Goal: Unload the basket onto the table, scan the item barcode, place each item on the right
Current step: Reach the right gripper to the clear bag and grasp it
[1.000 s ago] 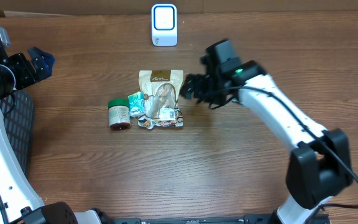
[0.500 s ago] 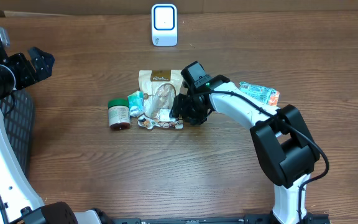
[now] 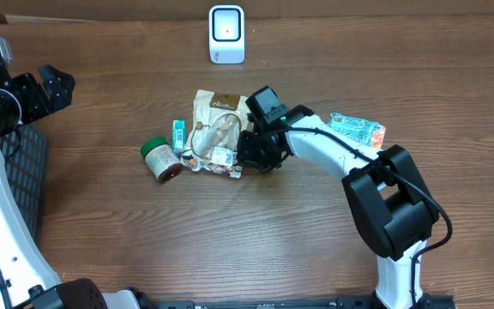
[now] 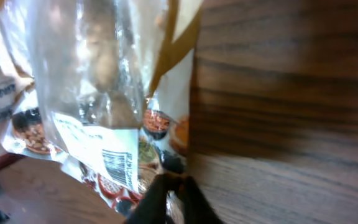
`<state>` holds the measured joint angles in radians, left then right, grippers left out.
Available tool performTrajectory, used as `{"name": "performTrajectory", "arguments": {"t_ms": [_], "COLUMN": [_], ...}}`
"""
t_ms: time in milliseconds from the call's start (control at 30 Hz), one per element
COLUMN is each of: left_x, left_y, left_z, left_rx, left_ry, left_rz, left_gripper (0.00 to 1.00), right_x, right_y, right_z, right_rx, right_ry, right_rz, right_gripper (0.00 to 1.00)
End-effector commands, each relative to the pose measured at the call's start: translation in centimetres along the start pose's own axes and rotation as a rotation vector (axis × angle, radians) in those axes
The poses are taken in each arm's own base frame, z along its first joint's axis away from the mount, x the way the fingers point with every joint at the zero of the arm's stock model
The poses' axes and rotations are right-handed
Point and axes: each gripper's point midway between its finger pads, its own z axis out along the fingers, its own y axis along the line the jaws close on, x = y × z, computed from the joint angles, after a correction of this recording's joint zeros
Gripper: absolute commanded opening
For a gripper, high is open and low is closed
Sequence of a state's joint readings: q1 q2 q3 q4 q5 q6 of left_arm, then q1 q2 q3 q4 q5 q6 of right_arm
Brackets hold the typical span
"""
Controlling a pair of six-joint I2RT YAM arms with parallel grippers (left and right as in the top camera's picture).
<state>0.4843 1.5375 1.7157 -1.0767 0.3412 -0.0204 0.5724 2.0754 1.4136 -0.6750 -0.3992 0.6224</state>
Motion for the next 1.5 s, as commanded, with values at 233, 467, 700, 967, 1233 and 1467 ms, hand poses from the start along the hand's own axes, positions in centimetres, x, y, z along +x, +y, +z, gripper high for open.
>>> {"name": "performTrajectory", "arguments": {"t_ms": [233, 467, 700, 967, 1233, 1467], "left_x": [-0.5, -0.5, -0.5, -0.5, -0.5, -0.5], "left_y": [-0.7, -0.7, -0.7, -0.7, -0.7, -0.7], "left_z": [-0.6, -0.6, -0.6, -0.6, -0.6, -0.6], "left_rx": [0.02, 0.02, 0.02, 0.02, 0.02, 0.02], "left_ry": [-0.02, -0.02, -0.02, -0.02, -0.02, -0.02], "left_rz": [0.008, 0.008, 0.008, 0.008, 0.008, 0.008], "left_gripper": [0.99, 1.0, 1.0, 1.0, 1.0, 1.0], "right_x": [1.3, -0.5, -0.6, 1.2, 6.3, 8.1], "right_y": [-1.6, -6.2, -0.4, 7.4, 8.5, 7.1], "right_z": [-3.1, -9.6, -9.7, -6.9, -0.3, 2.3], "right_rx": [0.082, 0.303, 0.072, -0.116, -0.086, -0.029], "right_ry": [0.033, -0.107, -0.103, -0.137, 0.0, 0.073], "right_rz": [-0.158, -0.089, -0.154, -0.28, -0.31, -0.288], "right_gripper": [0.04, 0.22, 0.38, 0.41, 0.41, 0.41]}}
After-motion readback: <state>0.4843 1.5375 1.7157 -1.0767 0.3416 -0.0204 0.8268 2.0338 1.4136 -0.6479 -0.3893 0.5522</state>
